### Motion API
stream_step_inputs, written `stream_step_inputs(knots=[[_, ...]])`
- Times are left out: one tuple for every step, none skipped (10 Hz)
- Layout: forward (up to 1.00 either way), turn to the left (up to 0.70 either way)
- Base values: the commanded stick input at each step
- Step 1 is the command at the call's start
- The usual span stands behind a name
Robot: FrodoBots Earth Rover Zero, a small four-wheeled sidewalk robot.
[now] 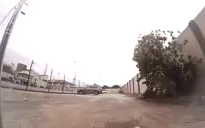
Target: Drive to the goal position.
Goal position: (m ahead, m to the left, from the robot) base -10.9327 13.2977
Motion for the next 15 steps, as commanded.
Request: stream_step_inputs(knots=[[0.05, 0.05], [0.05, 0.05], [0.05, 0.05], [0.05, 0.05], [0.05, 0.05], [0.05, 0.05], [0.05, 0.05], [0.05, 0.05], [0.05, 0.05], [0.05, 0.05], [0.05, 0.05], [0.05, 0.05], [0.05, 0.05], [0.05, 0.05], [0.05, 0.05]])
